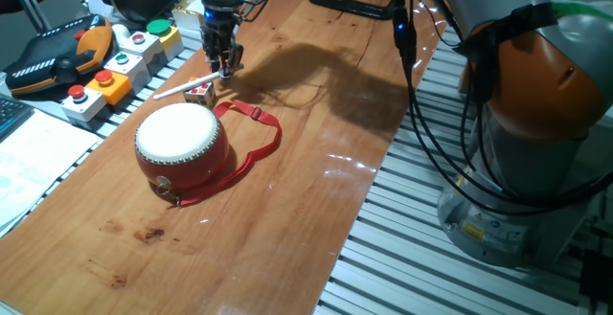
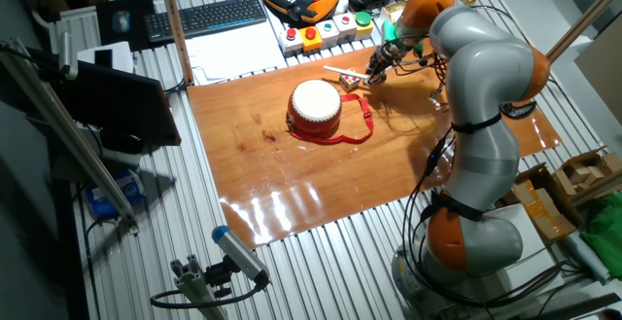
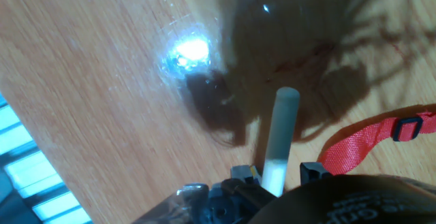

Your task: Play the drum

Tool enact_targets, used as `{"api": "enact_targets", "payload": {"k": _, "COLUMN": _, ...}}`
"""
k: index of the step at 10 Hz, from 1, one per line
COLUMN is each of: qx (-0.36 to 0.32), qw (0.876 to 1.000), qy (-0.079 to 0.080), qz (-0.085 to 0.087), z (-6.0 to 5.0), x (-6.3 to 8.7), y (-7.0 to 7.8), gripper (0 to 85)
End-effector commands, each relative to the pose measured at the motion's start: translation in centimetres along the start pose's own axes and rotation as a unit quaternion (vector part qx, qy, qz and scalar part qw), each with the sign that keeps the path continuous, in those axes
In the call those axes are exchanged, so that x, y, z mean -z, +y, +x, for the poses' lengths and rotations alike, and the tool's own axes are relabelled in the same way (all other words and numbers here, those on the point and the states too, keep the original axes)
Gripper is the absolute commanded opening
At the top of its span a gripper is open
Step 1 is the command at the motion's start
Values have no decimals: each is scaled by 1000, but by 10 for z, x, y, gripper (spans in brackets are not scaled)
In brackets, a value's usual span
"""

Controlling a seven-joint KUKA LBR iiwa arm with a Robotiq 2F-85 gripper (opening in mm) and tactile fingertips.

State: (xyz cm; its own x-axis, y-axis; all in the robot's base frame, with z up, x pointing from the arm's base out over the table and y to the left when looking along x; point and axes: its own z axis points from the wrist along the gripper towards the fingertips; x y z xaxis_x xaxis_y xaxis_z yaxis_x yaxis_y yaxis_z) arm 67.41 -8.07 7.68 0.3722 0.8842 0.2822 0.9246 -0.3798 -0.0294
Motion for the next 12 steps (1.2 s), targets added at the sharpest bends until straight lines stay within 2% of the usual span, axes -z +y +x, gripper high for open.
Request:
{"api": "enact_targets", "payload": {"k": 1, "qx": -1, "qw": 1000, "qy": 0, "qz": 0, "z": 0, "x": -1, "y": 1, "gripper": 423}}
{"api": "enact_targets", "payload": {"k": 6, "qx": -6, "qw": 1000, "qy": 5, "qz": 4, "z": 0, "x": -3, "y": 1, "gripper": 383}}
{"api": "enact_targets", "payload": {"k": 7, "qx": -3, "qw": 1000, "qy": 5, "qz": 3, "z": 0, "x": -3, "y": 1, "gripper": 343}}
{"api": "enact_targets", "payload": {"k": 9, "qx": -4, "qw": 1000, "qy": 7, "qz": 2, "z": 0, "x": -3, "y": 1, "gripper": 157}}
{"api": "enact_targets", "payload": {"k": 12, "qx": -1, "qw": 1000, "qy": 7, "qz": 3, "z": 0, "x": -2, "y": 1, "gripper": 7}}
